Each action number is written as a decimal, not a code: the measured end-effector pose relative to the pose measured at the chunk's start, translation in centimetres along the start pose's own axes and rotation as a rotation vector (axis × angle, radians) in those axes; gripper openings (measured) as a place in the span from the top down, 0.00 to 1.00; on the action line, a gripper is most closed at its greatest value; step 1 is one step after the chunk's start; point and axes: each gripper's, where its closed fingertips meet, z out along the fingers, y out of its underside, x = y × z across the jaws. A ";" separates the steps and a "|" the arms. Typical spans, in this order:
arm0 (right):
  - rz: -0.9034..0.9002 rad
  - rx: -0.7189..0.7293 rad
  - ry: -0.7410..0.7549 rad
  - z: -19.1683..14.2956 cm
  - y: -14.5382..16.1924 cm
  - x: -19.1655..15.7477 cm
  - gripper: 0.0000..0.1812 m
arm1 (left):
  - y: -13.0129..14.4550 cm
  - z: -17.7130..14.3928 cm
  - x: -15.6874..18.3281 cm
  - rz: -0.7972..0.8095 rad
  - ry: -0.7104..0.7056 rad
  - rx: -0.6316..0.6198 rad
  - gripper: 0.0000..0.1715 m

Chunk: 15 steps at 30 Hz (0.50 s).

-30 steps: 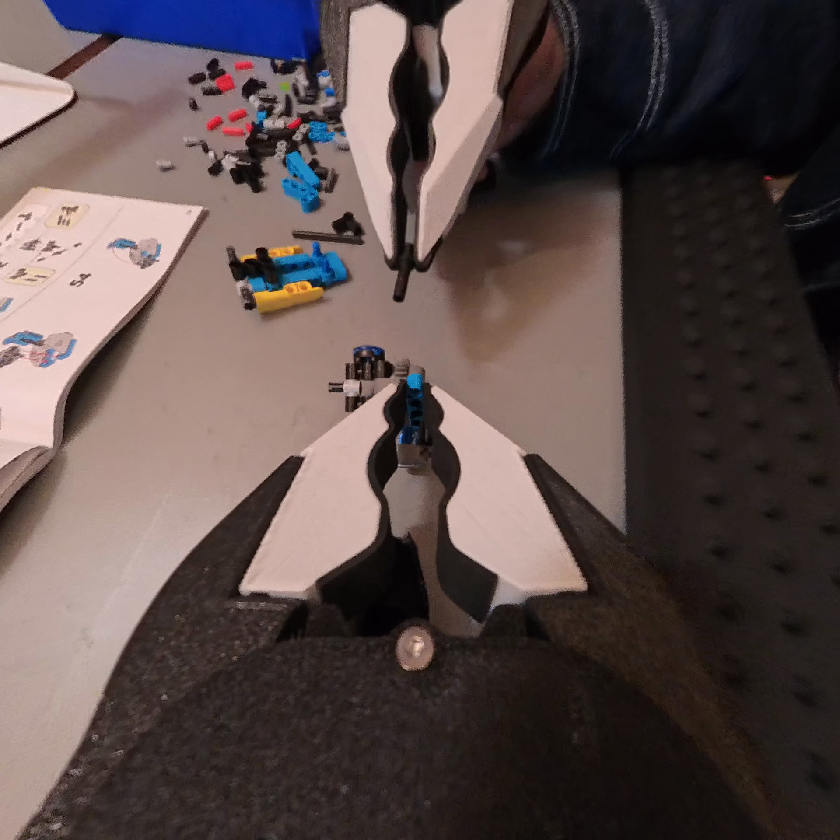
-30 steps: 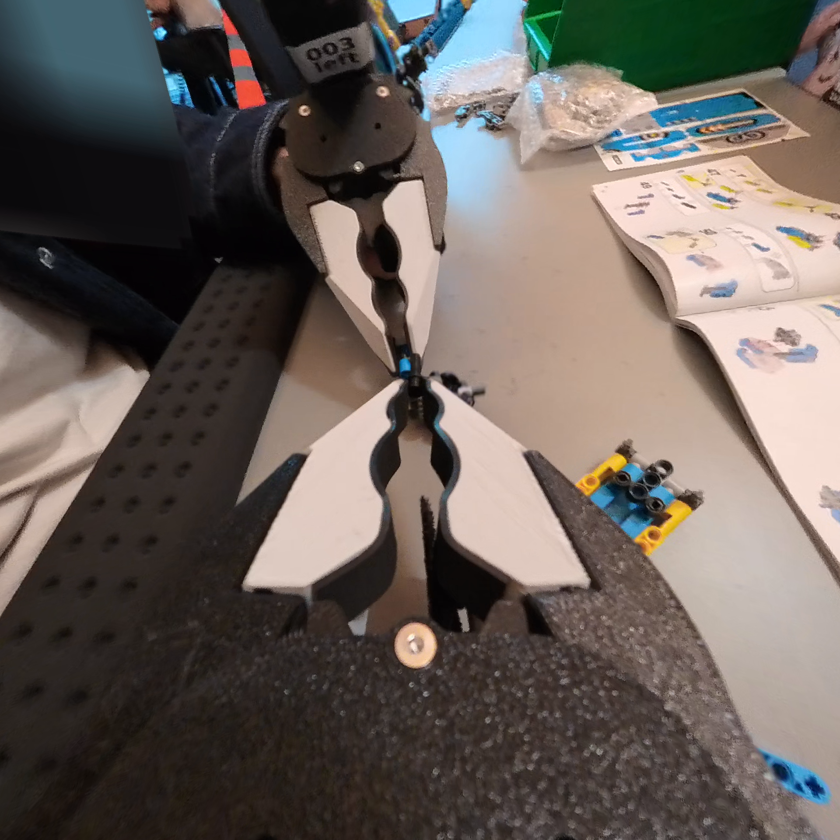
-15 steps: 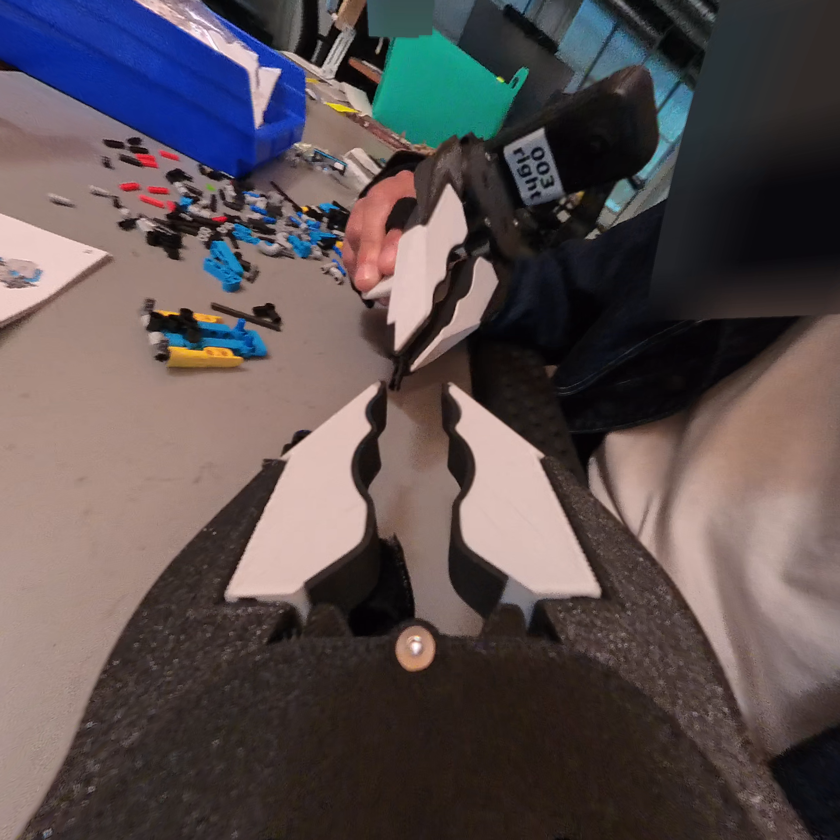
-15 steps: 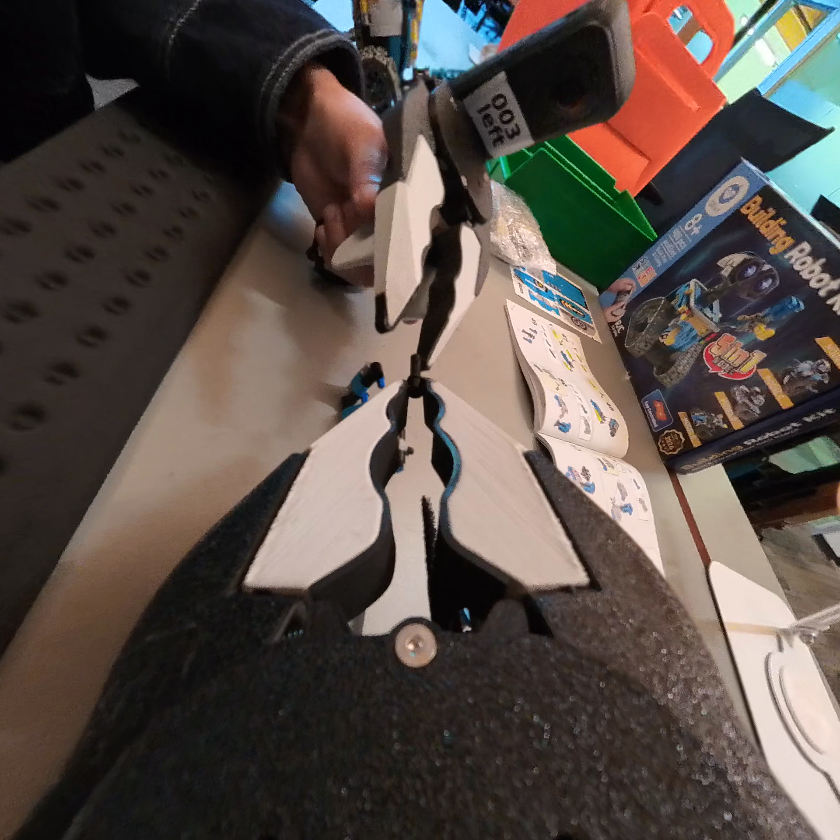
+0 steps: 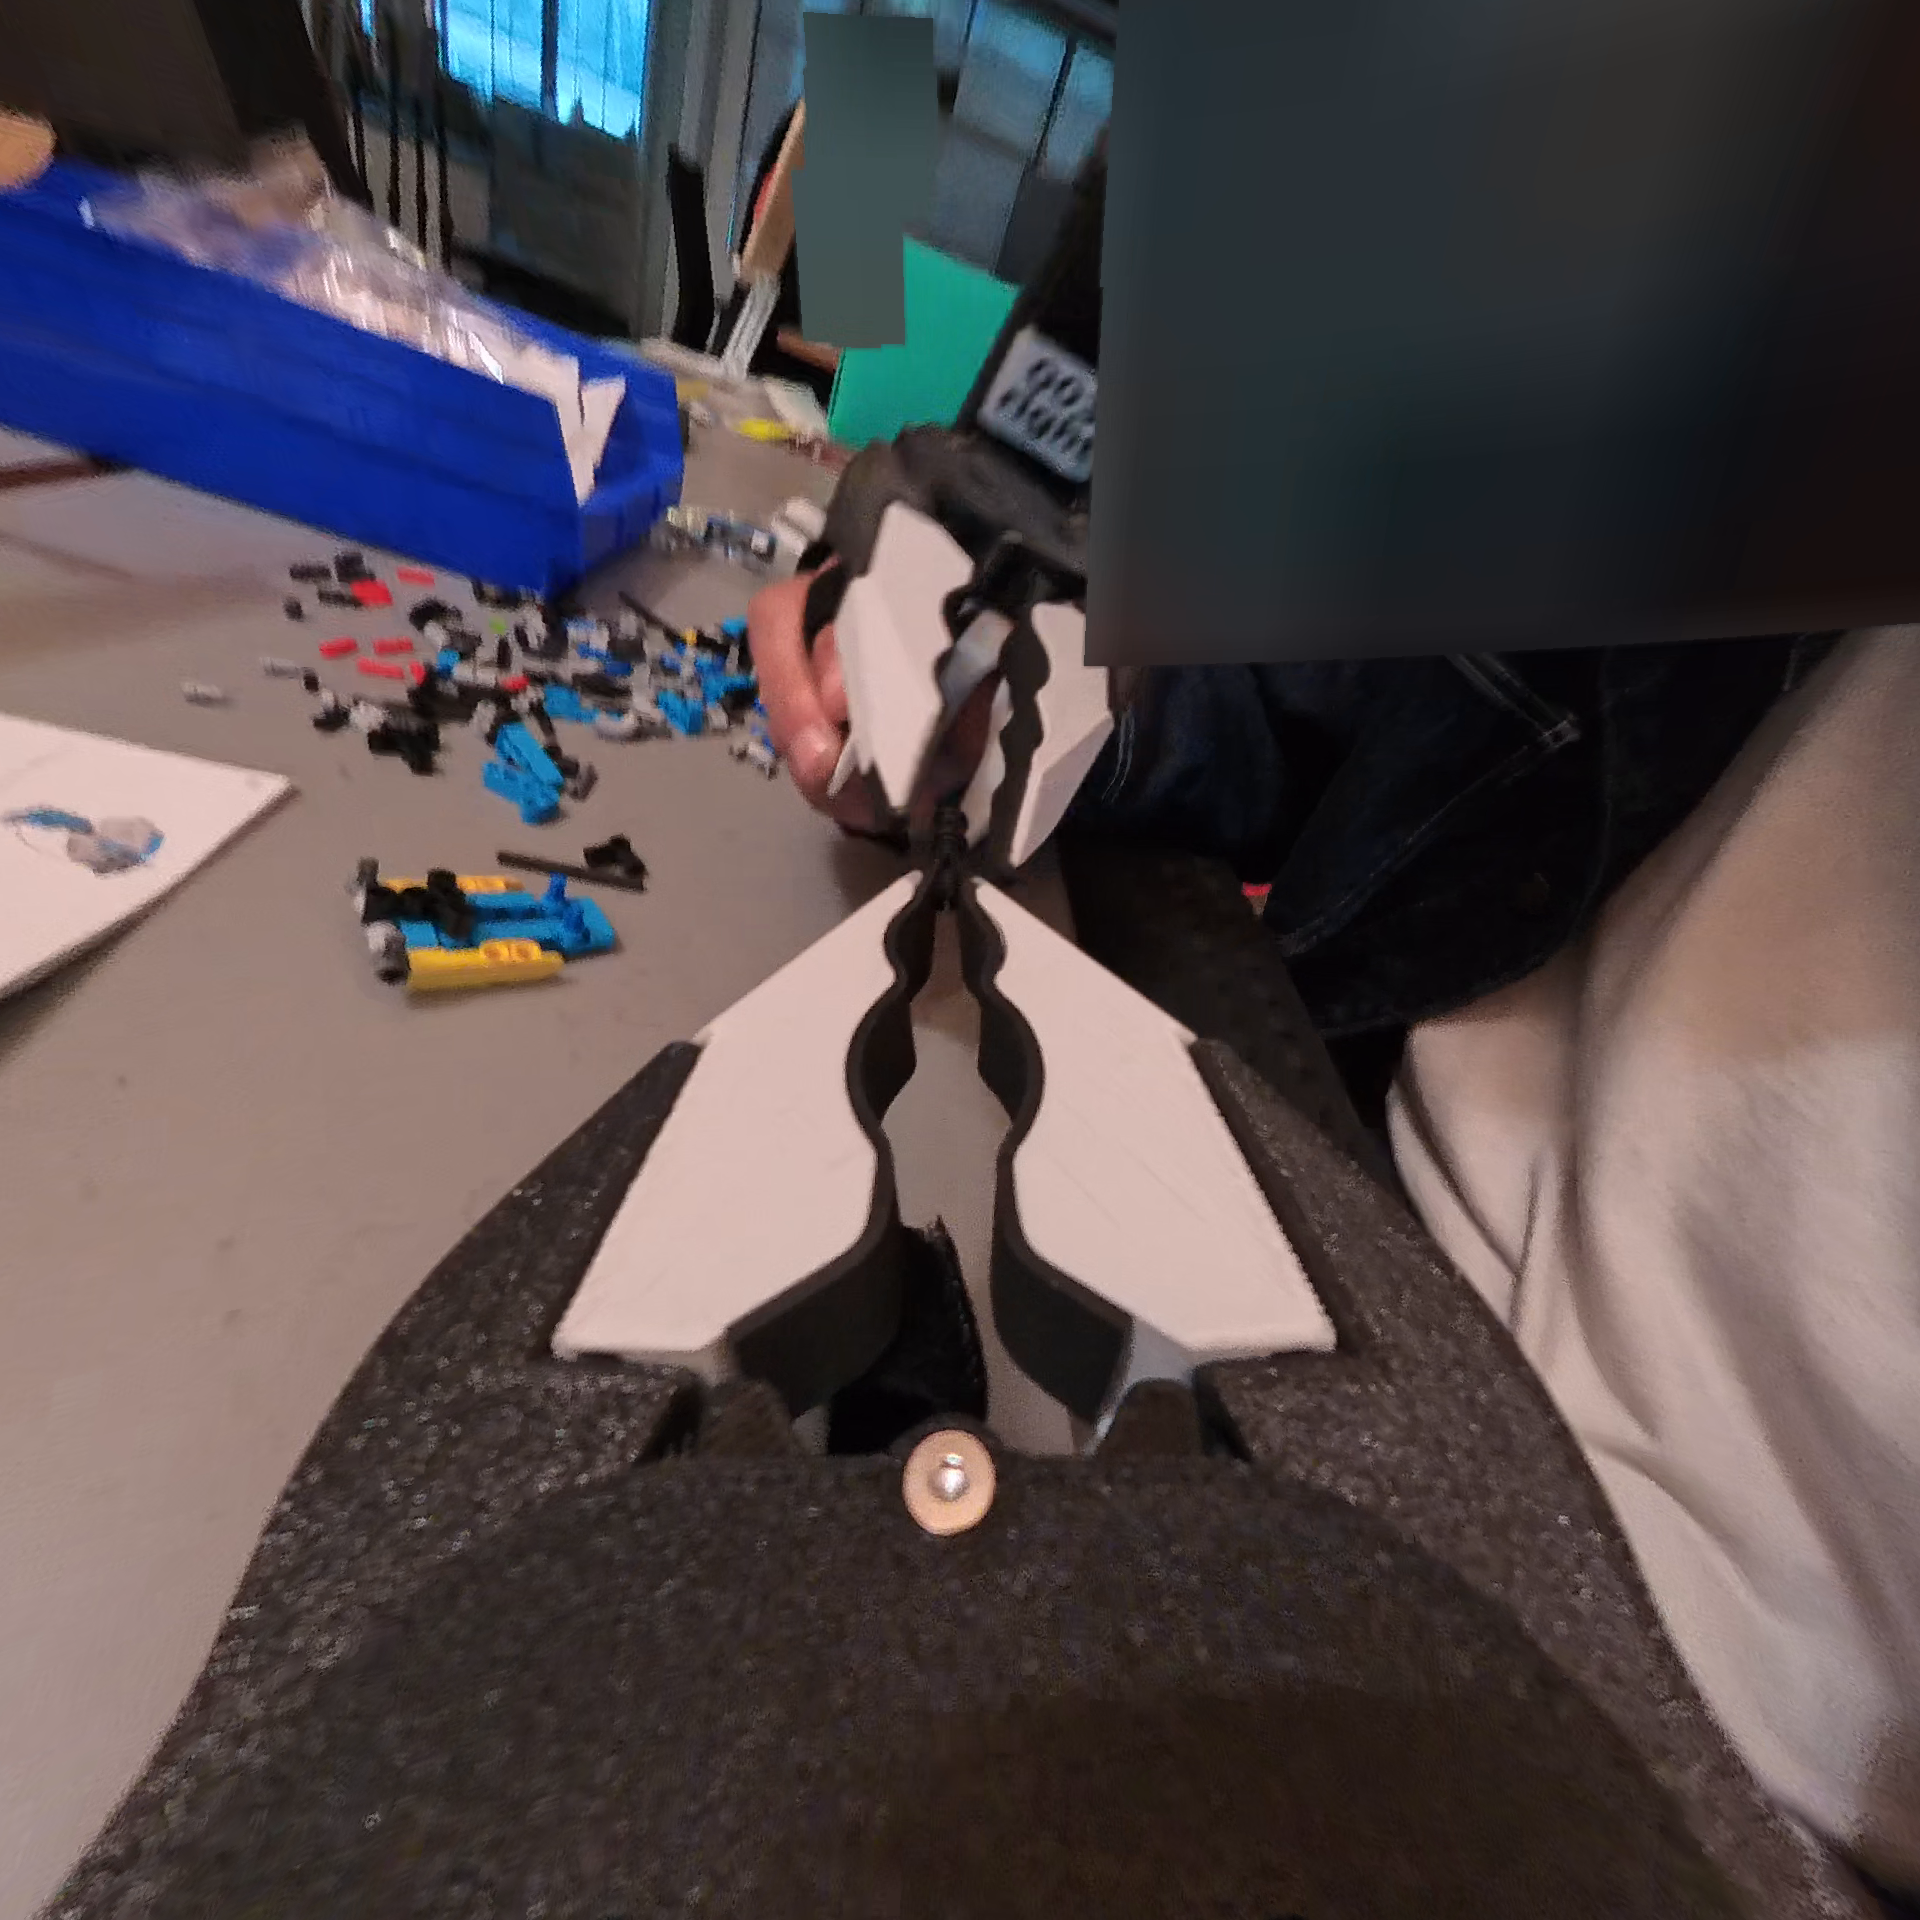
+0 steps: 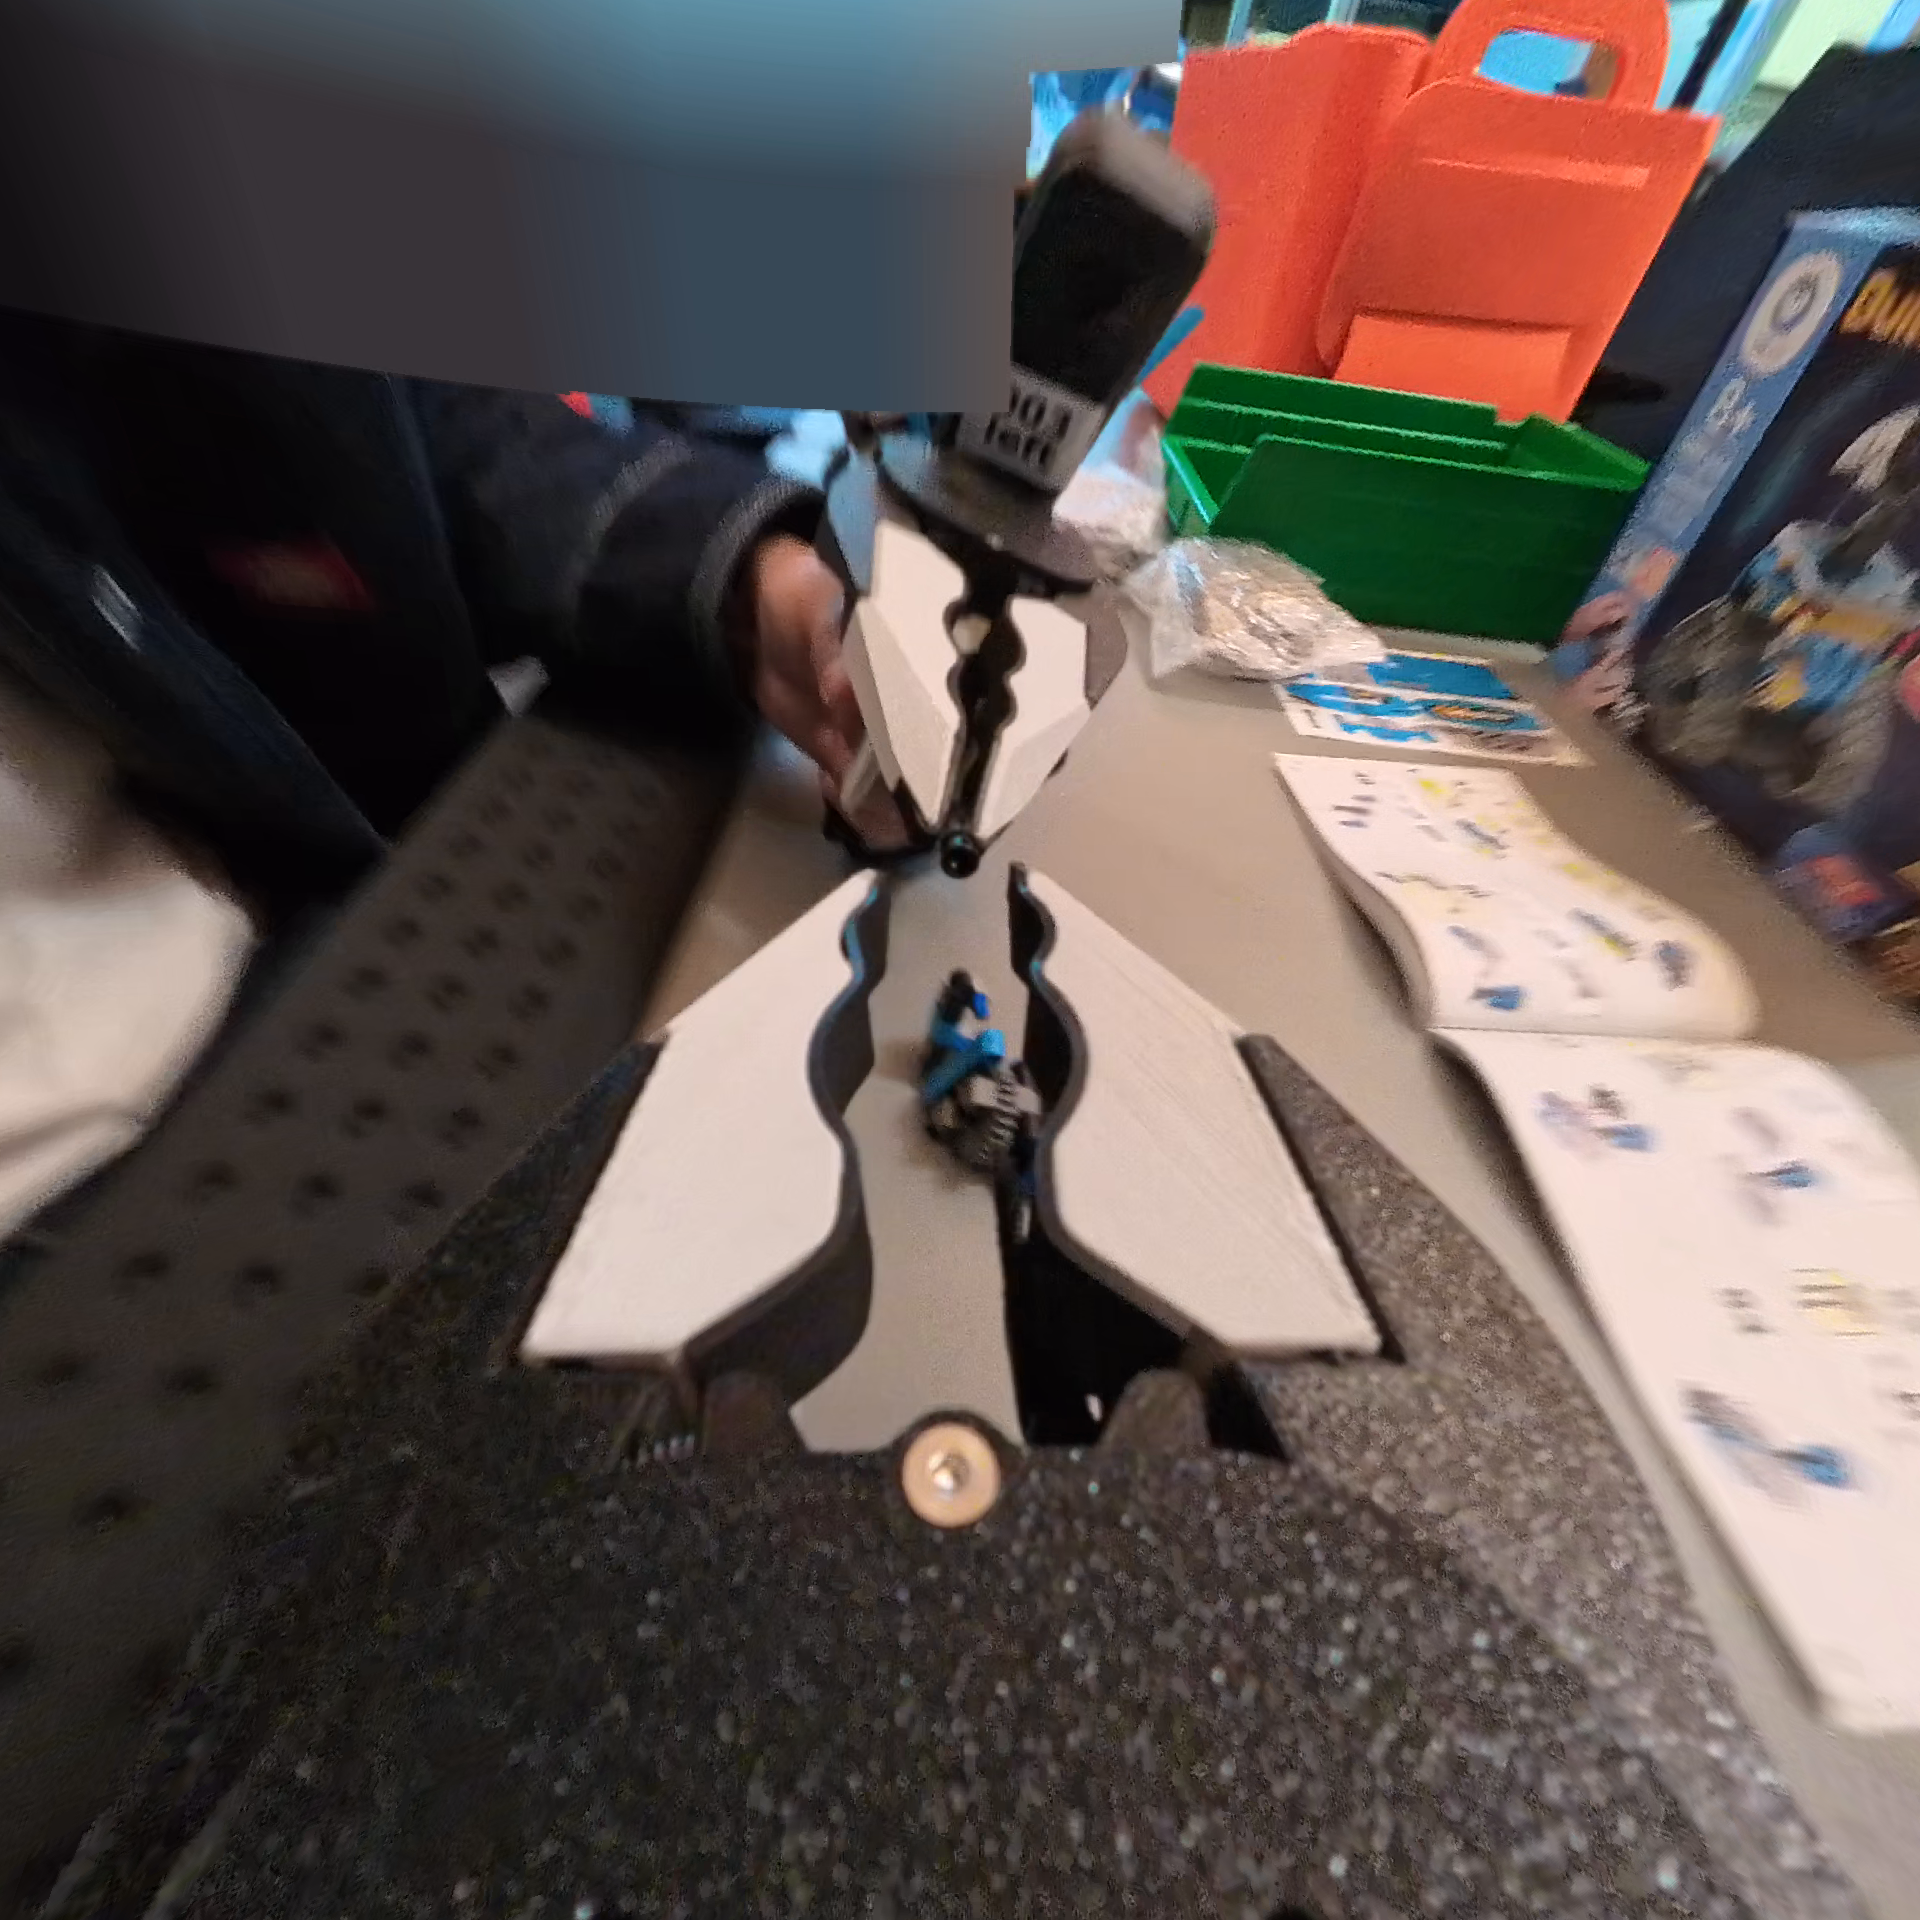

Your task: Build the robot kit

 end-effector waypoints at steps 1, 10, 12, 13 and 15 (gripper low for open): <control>0.107 0.049 -0.030 -0.3 -0.7 0.3 0.87 | -0.7 -0.2 0.2 -0.001 0.013 0.043 0.98; 0.435 0.173 -0.105 0.9 -3.1 -0.7 0.85 | -3.1 -1.0 1.6 0.028 0.099 0.211 0.98; 0.446 0.209 -0.099 0.7 -3.7 -0.8 0.87 | -3.3 -1.1 1.4 0.014 0.101 0.229 0.98; 0.445 0.221 -0.092 0.5 -3.9 -0.7 0.88 | -3.4 -1.1 1.4 0.005 0.107 0.234 0.98; 0.424 0.230 -0.064 0.3 -4.2 -0.4 0.88 | -3.5 -1.2 1.3 -0.016 0.120 0.245 0.98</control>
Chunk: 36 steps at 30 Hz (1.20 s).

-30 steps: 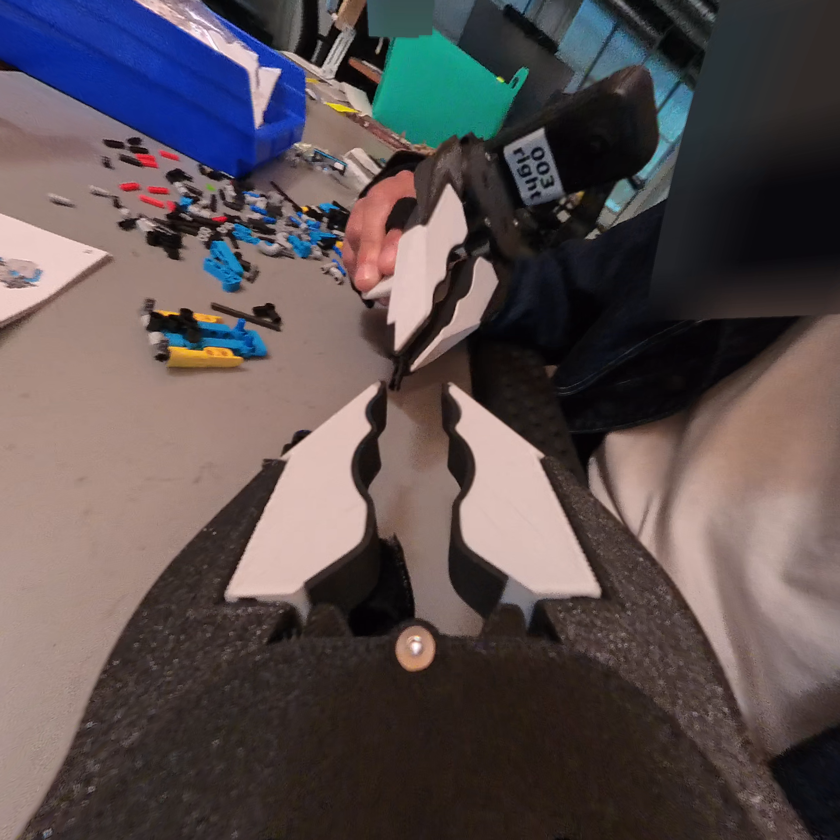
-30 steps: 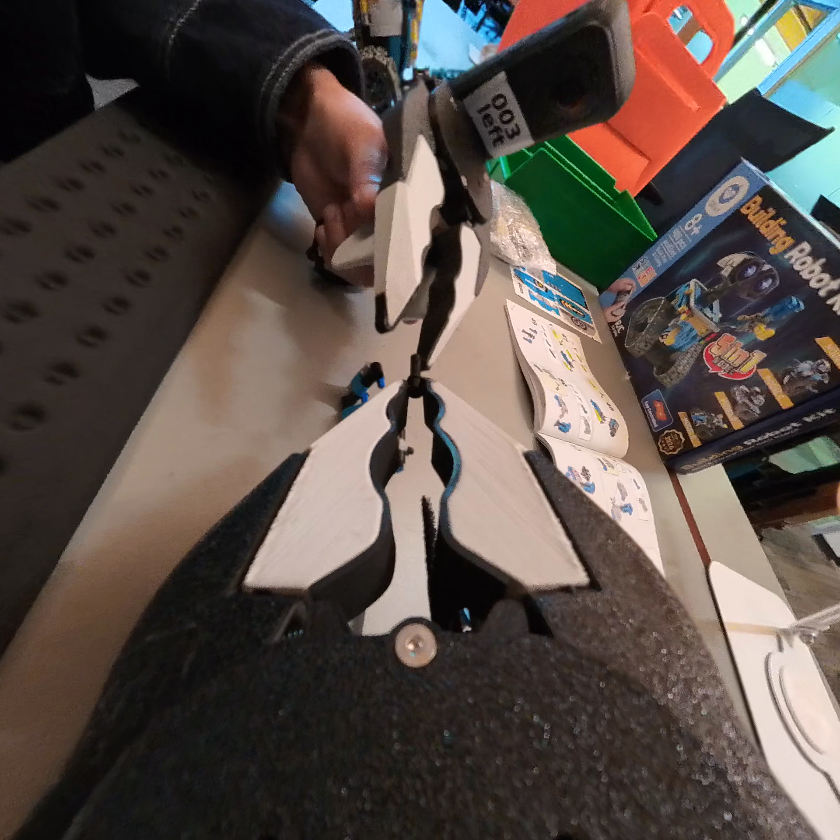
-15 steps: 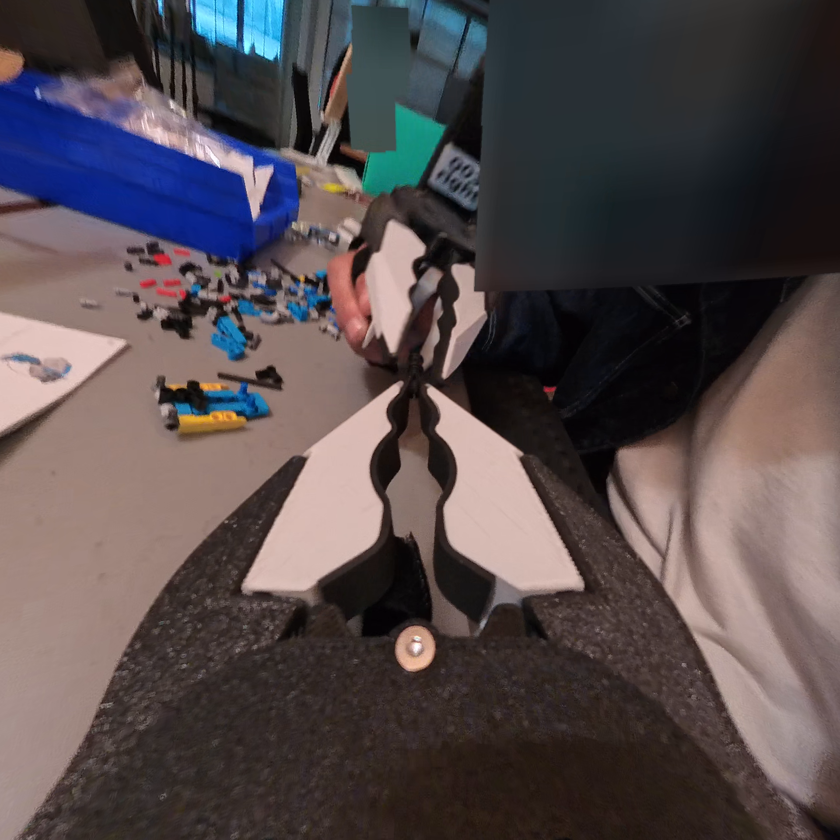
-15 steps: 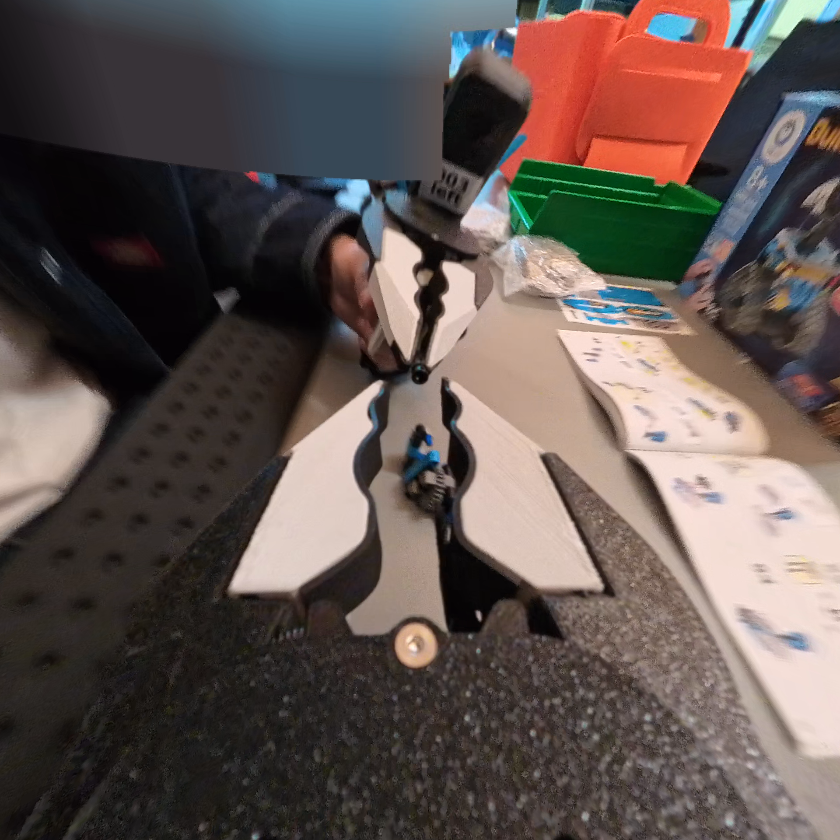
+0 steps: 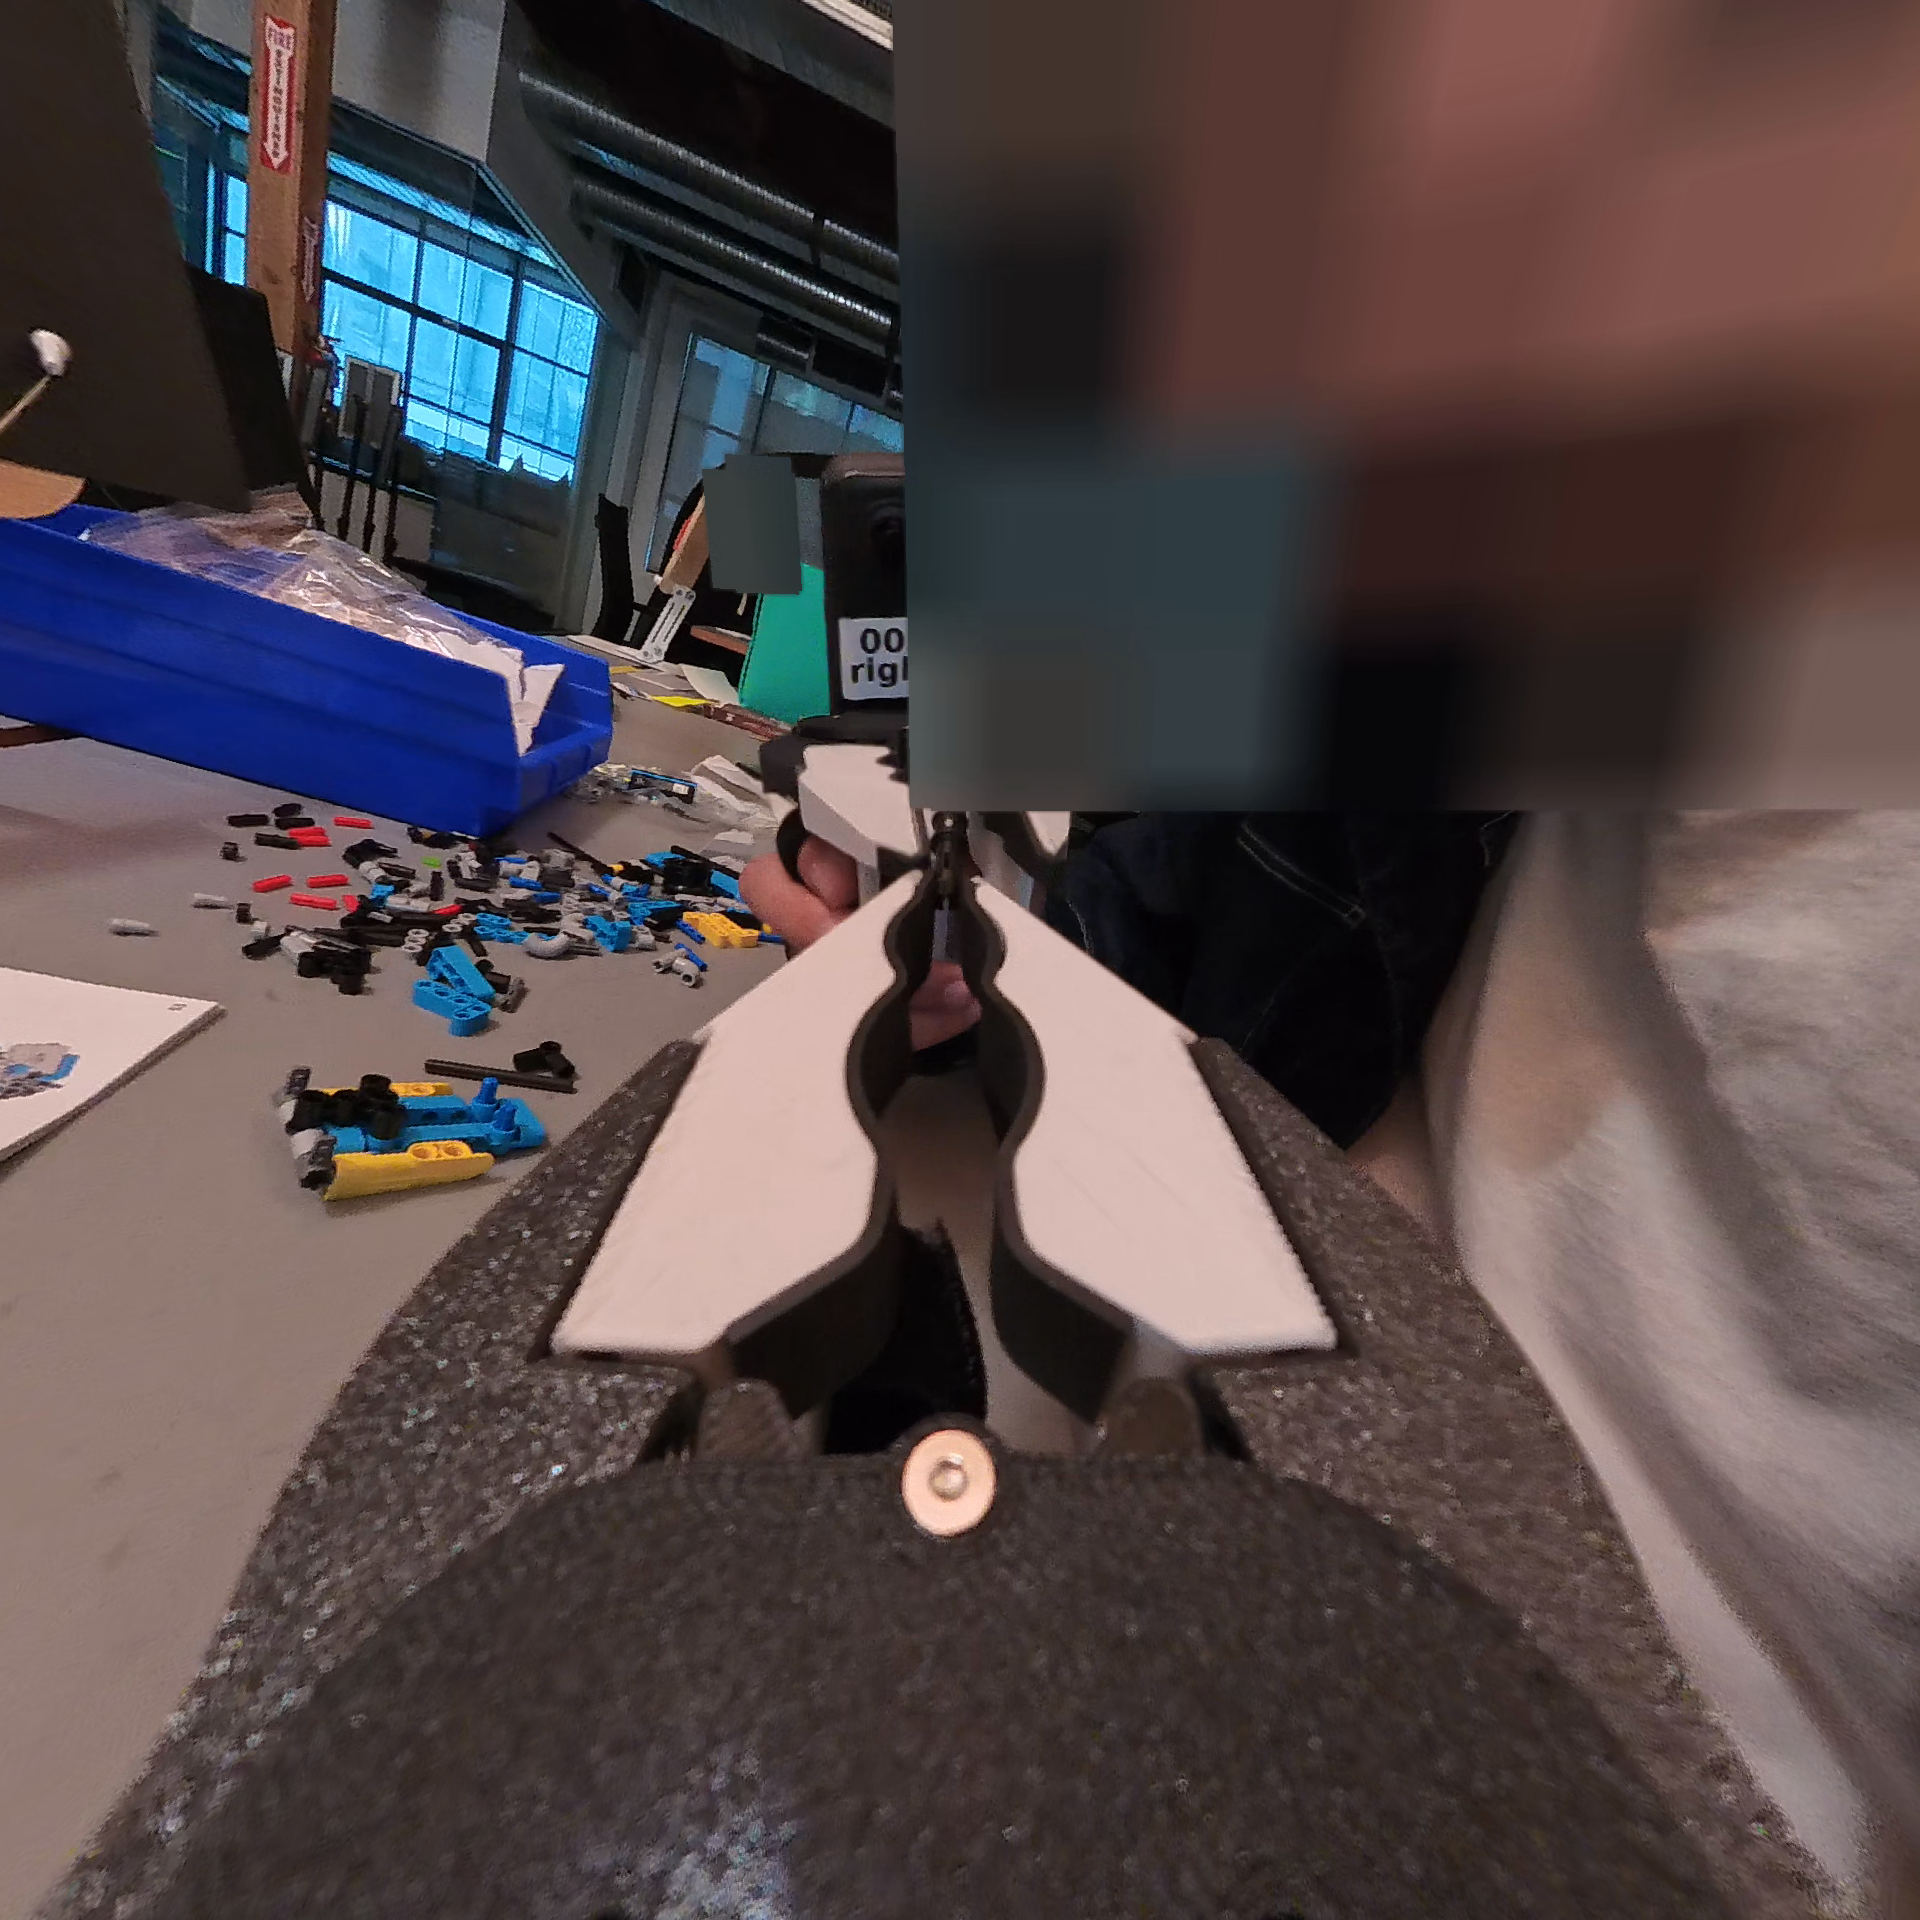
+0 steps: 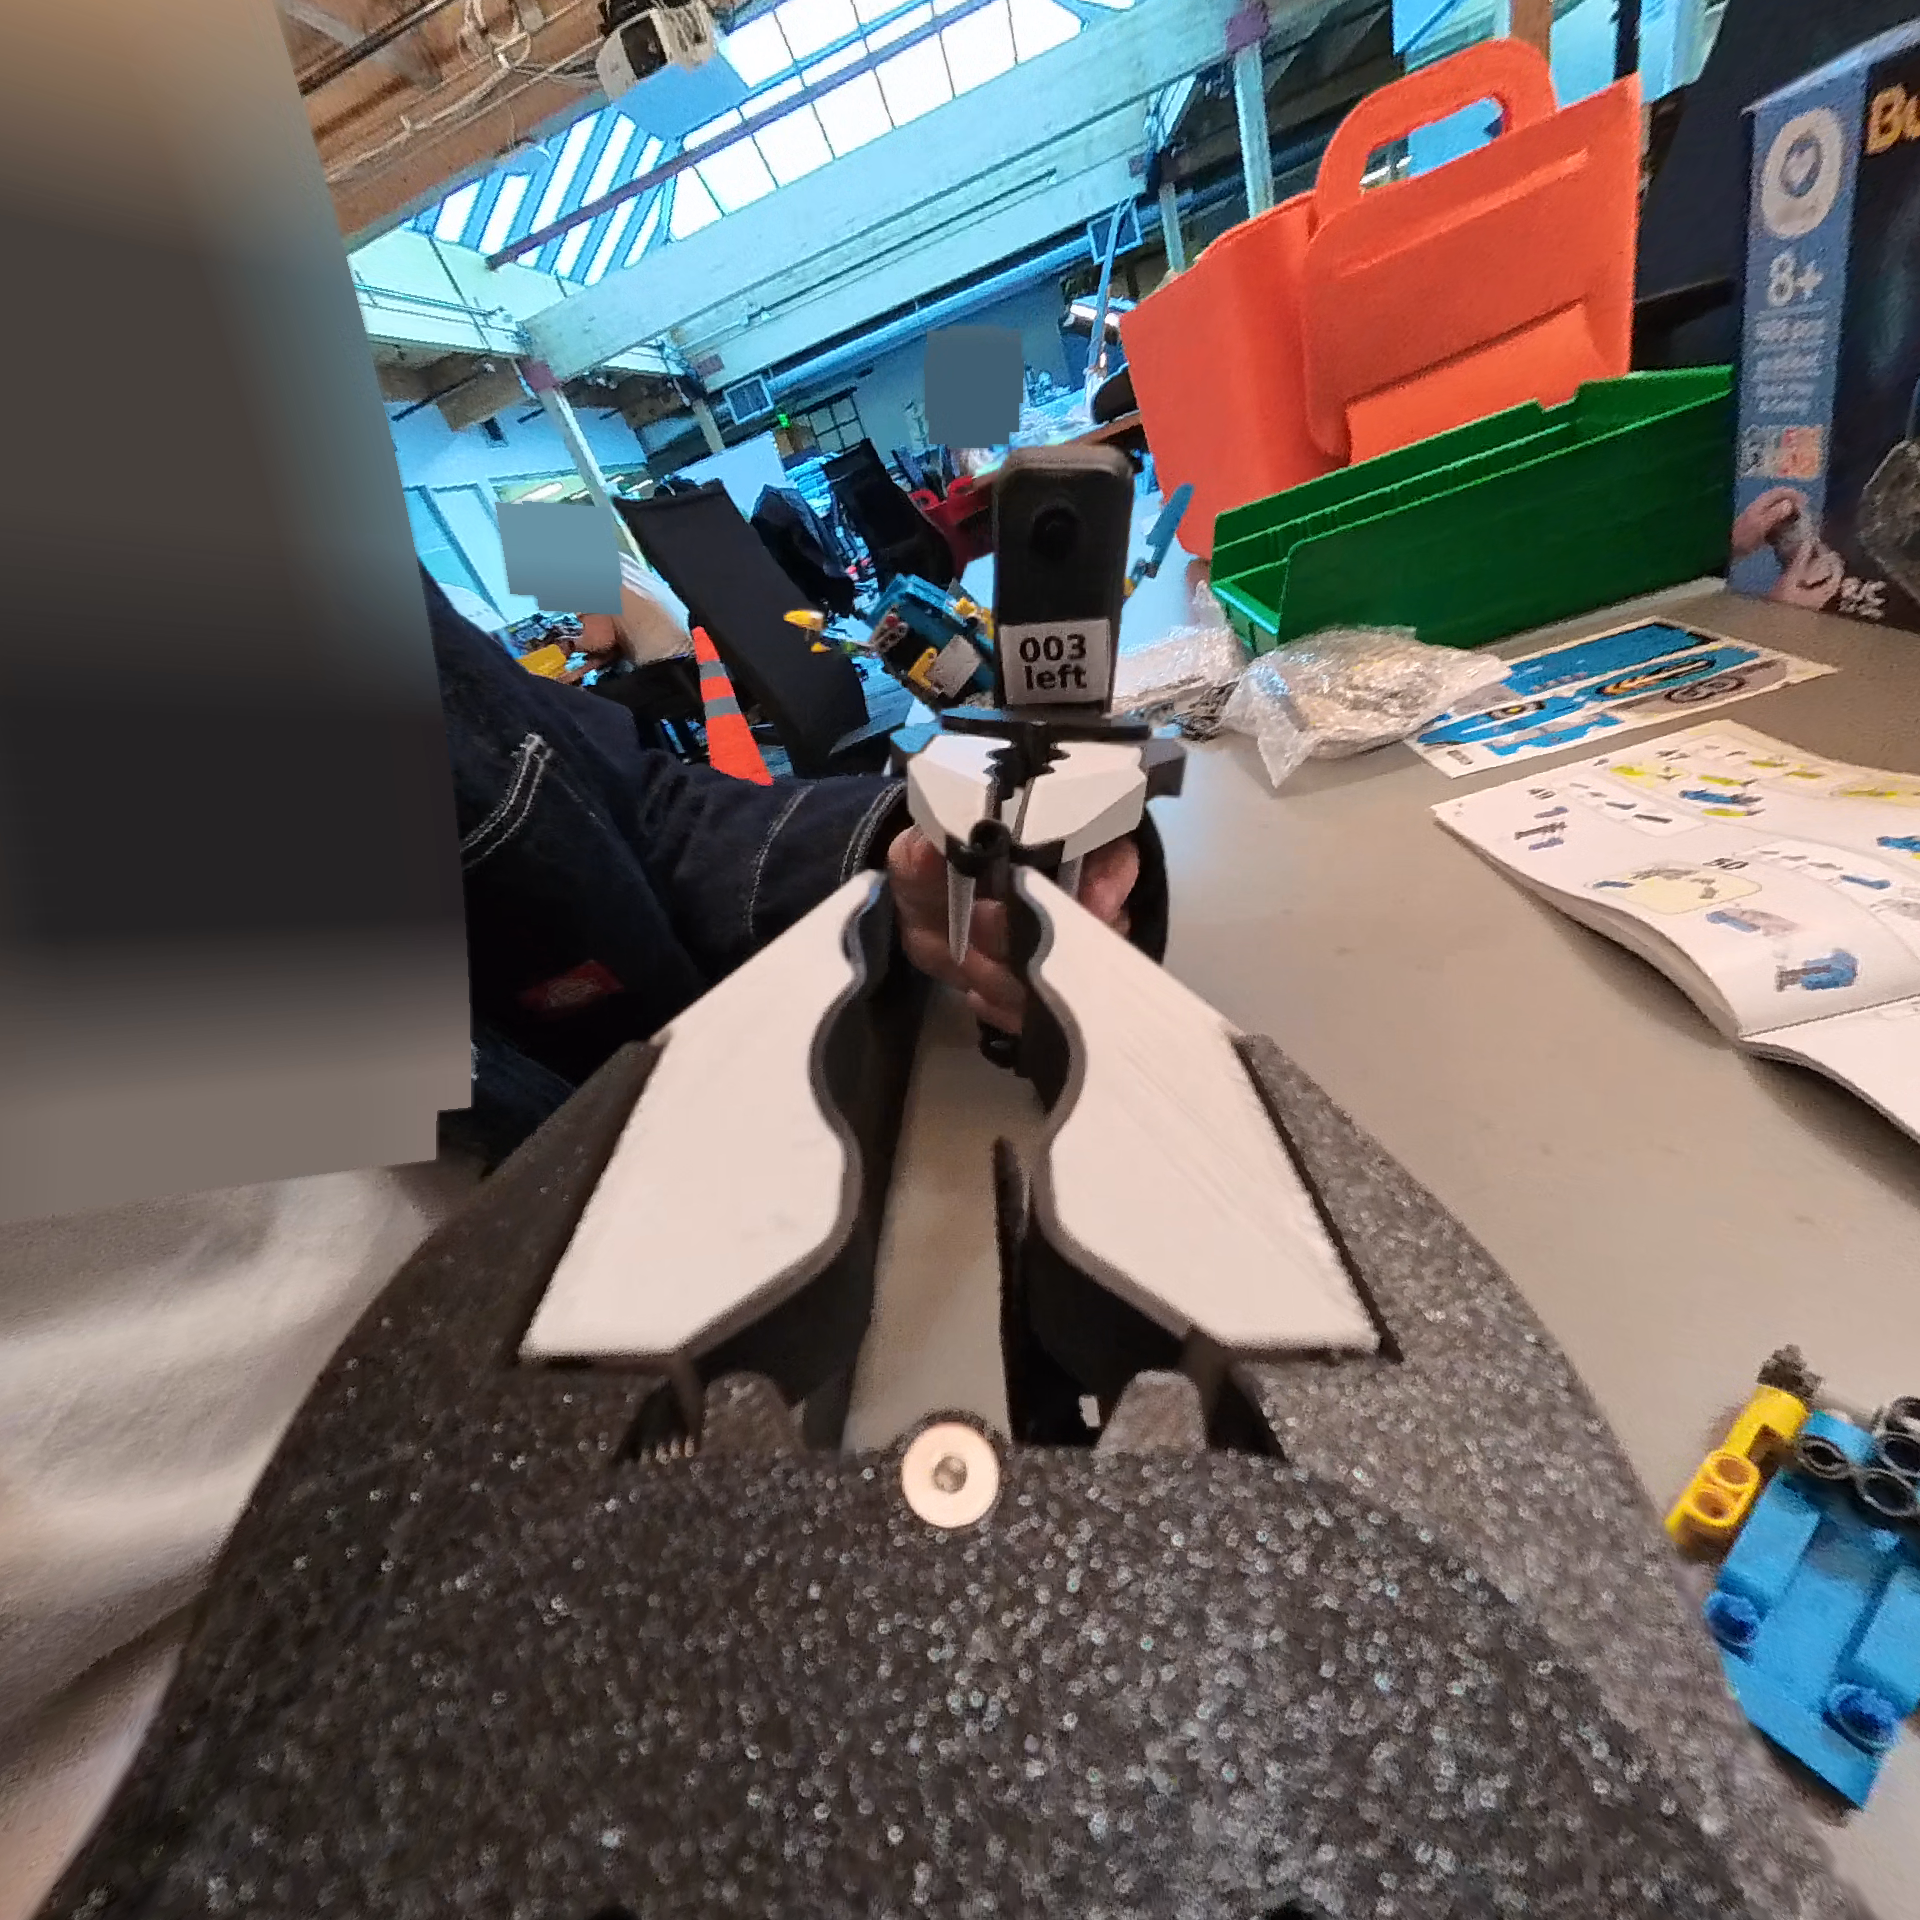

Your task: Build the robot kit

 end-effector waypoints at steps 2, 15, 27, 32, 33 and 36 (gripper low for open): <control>-0.019 0.004 0.013 0.0 -0.1 0.0 0.88 | -0.1 -0.1 -0.1 -0.021 0.007 0.012 0.98; 0.000 0.017 0.010 -0.2 -0.4 0.1 0.88 | 0.1 0.1 -0.2 -0.051 0.025 0.016 0.98; -0.013 -0.018 0.043 -0.3 0.3 0.9 0.96 | 1.4 0.6 -0.3 0.041 -0.023 -0.076 0.98; -0.029 -0.035 0.066 -0.3 0.6 1.2 0.95 | 1.5 0.5 -0.5 0.052 -0.039 -0.086 0.98; -0.027 -0.038 0.065 -0.3 0.6 1.3 0.95 | 1.5 0.5 -0.5 0.051 -0.041 -0.088 0.98; -0.023 -0.049 0.067 -0.3 0.8 1.4 0.95 | 1.6 0.5 -0.7 0.049 -0.051 -0.091 0.98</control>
